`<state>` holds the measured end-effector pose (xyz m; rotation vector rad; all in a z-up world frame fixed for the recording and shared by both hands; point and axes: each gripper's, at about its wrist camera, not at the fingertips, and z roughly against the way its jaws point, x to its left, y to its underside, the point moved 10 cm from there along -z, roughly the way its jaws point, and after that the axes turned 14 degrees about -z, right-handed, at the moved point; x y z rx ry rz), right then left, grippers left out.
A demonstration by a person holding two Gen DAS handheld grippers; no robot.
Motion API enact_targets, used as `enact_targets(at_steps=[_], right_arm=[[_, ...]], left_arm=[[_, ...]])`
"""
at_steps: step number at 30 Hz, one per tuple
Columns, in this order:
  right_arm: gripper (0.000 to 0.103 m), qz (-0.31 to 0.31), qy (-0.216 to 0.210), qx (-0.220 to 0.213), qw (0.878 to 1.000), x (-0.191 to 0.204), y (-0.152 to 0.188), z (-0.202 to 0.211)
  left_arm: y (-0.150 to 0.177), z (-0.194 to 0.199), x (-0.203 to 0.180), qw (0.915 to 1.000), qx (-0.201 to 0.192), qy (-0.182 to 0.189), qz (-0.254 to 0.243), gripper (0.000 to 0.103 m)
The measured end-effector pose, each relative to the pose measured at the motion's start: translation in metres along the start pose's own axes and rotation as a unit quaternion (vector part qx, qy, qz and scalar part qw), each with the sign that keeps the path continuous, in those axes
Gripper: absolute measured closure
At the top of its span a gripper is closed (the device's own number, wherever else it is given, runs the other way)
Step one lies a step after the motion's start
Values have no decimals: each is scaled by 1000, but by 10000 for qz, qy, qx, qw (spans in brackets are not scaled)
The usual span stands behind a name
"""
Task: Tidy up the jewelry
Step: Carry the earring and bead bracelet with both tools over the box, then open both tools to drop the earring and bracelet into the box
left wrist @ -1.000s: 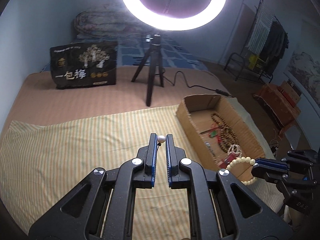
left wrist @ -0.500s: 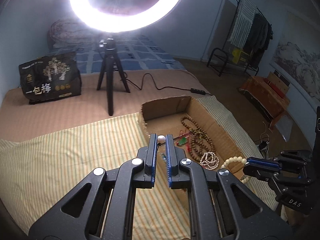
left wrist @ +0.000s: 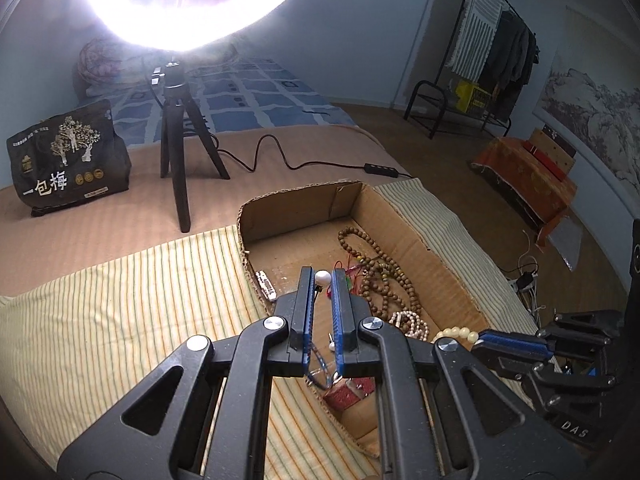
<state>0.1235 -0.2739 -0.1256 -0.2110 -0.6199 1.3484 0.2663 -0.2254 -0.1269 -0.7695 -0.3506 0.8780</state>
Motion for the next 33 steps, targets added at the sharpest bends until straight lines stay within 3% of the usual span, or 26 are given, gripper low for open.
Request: enact_targets(at_steps=[20,23,25,27,28,30,33], right_arm=[[97,-29,231,97,9997,-9,3,-16],[82,16,285,40,9996,-8,1,-15],[75,75,340,6,9994,-8,1,-15],[63,126,403,-15,9991,-8,1,-14],[60,146,433,-42,9989,-7,1,-14],[41,169,482,-102,9986,-7,-1,-12],[31,198,550,-206,9981,-6,-3,-8]], left_arm=[[-2,-24,-4,10000,92,-11,-14,97],[-1,-24,-5,9999,99,-18,-36,97],[-2,-26,-5,9999,106,-49,-67,87],[-2,-25,-5,9999,75,-130,-80,47],[-3,-23,-5,9998,39,-162,-73,43],[-5,-21,-5,9998,3,-193,-82,42],[-5,-18,-3,9998,-4,-213,-33,40]])
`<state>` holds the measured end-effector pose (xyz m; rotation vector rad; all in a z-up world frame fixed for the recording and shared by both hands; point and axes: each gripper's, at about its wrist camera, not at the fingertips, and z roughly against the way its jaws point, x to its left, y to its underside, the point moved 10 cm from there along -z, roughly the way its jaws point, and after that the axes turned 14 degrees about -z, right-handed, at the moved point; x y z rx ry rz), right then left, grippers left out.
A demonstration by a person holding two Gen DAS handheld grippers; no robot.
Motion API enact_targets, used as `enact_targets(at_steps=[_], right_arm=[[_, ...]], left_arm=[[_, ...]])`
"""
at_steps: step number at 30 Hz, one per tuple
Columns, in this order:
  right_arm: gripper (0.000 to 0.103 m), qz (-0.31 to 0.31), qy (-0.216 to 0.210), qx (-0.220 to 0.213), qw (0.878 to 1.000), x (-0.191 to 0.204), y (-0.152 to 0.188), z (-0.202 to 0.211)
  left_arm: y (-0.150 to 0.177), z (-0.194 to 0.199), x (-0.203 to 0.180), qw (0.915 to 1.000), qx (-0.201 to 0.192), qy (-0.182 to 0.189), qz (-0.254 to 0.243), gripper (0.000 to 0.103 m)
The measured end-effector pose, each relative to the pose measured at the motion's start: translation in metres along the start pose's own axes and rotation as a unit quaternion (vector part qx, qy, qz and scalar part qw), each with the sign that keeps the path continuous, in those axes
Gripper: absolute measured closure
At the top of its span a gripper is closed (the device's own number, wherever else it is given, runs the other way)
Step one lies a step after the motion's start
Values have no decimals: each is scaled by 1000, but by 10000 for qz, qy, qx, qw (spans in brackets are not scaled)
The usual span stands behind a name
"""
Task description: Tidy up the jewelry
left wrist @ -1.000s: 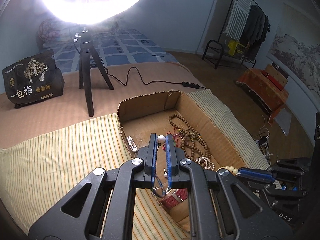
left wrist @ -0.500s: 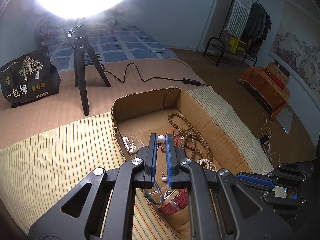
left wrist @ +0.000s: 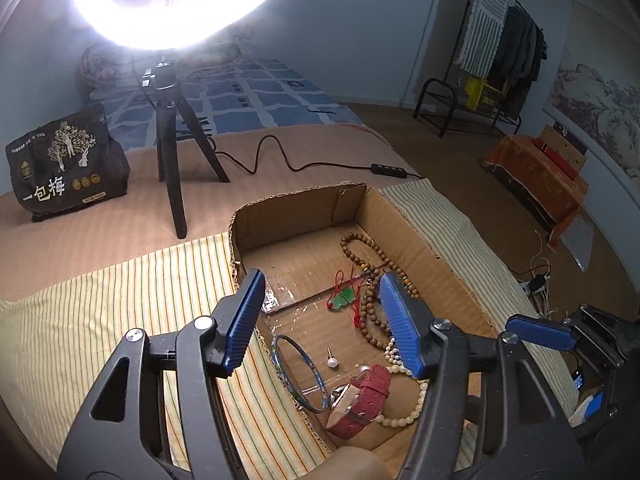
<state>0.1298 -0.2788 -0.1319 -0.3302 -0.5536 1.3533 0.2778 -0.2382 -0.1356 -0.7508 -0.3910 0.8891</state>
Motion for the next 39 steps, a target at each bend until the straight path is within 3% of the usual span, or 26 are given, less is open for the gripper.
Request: enact_targets(at_steps=[2,5,18,32,39], right_arm=[[30,23,39,-28,10000,1,-1,2],[19,29,151,-125,9998,1,-3,7],[9,143,315,-481,9982,15,-11,35],[9,130,384,-816,9958,24,-10,71],[9,24,422,-957,9945,19,-9,87]], left_arm=[[0,2,1,10000,-5,-34,-3,40],[0,7,1,10000,-24,-73,-17,39],[-2,46,4,9993,-264,-247,-131,33],[1,116,4,9957,-451,-647,-480,20],[5,148,2,9930,-583,-842,-584,8]])
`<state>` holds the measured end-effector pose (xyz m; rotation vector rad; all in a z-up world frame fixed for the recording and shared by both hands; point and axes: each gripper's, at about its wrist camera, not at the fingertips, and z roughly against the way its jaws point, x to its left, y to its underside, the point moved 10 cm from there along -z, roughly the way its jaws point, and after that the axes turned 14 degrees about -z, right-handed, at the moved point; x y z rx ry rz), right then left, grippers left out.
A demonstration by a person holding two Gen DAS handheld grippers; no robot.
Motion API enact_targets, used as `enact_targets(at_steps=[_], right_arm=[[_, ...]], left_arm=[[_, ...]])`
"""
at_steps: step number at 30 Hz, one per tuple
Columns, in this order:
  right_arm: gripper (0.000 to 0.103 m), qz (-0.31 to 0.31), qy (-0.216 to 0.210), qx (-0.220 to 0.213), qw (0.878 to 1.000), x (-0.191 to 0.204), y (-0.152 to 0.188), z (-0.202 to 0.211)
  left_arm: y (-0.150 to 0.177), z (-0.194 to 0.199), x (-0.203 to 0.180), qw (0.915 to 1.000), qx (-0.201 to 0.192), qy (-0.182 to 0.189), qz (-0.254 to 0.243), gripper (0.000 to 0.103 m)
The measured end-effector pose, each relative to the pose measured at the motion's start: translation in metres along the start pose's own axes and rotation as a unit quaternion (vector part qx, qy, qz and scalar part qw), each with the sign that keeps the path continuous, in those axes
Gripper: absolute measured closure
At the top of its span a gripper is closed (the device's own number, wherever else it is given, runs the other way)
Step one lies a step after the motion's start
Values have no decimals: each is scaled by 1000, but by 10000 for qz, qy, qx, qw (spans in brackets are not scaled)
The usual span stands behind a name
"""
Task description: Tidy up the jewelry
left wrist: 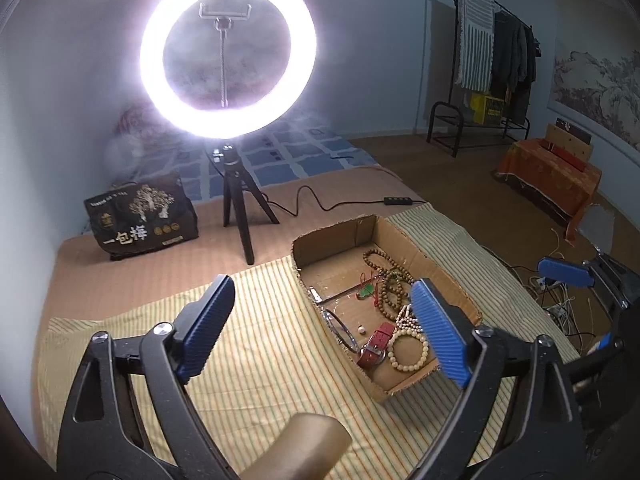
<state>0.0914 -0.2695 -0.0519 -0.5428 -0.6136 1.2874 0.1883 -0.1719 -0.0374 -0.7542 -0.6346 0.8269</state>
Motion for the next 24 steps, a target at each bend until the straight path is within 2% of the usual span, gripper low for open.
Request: enact_targets(at_steps=[9,11,13,24], right_arm=[[8,-118,110,-210,9996,-10,-3,16],[8,-139,143,-270,9994,-11,-5,18],[2,-189,169,-343,9991,-12,-6,21],[0,-227,168,-454,9986,-11,-5,19]], left_arm=[[27,36,-4,9999,-28,-121,5,5],[31,43,-6,9998,-65,-161,-24,1],[37,50,-7,9998,-86,-183,-20,0],[60,56,-5,9997,4,-214,76,0]])
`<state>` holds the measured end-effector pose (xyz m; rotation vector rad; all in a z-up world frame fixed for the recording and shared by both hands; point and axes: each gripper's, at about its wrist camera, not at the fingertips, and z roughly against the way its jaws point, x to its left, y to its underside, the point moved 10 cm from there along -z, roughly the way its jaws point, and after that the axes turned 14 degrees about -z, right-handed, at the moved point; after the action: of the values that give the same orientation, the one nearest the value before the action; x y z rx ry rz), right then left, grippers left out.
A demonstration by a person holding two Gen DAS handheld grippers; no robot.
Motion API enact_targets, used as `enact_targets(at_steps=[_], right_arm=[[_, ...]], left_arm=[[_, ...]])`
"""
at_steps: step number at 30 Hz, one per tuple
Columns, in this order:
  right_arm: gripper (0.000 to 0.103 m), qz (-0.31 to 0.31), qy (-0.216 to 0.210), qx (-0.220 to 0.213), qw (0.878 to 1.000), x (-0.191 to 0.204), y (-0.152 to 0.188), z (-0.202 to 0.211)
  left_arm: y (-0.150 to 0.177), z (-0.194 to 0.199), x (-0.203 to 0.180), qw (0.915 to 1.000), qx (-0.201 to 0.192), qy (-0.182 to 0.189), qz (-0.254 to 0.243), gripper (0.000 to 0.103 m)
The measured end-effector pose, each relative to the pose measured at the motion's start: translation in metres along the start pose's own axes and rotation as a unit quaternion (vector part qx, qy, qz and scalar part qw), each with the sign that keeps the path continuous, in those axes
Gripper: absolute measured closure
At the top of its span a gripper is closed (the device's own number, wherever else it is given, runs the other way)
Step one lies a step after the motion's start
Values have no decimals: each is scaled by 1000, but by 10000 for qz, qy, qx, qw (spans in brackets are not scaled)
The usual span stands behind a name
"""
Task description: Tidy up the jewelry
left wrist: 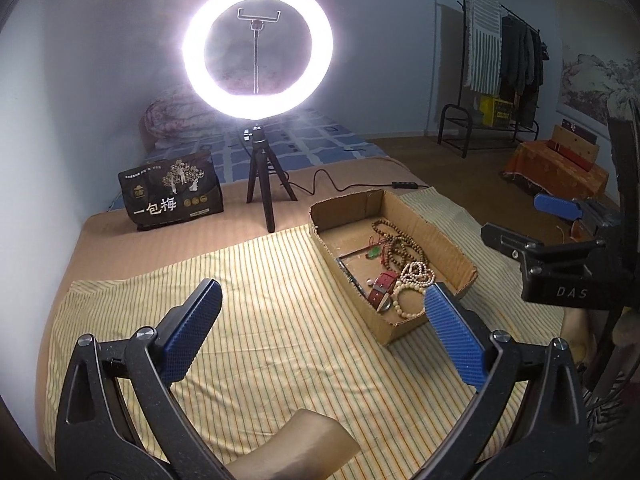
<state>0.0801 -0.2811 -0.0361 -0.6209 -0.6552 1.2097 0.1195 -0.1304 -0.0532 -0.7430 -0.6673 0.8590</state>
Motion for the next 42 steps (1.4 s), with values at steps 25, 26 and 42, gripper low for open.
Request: enact_targets(at_steps=[25,26,42], right_arm=[[0,59,-133,-4,9999,10,0,-6],[0,58,-130,-2,9999,9,-1,-6],[0,56,-133,8,9999,11,1,-6]], left_arm=[[4,-5,-3,10000,35,-25,-34,0],[4,-5,-3,10000,33,-18,-32,0],[5,-4,-4,10000,28,-40,-60,0]])
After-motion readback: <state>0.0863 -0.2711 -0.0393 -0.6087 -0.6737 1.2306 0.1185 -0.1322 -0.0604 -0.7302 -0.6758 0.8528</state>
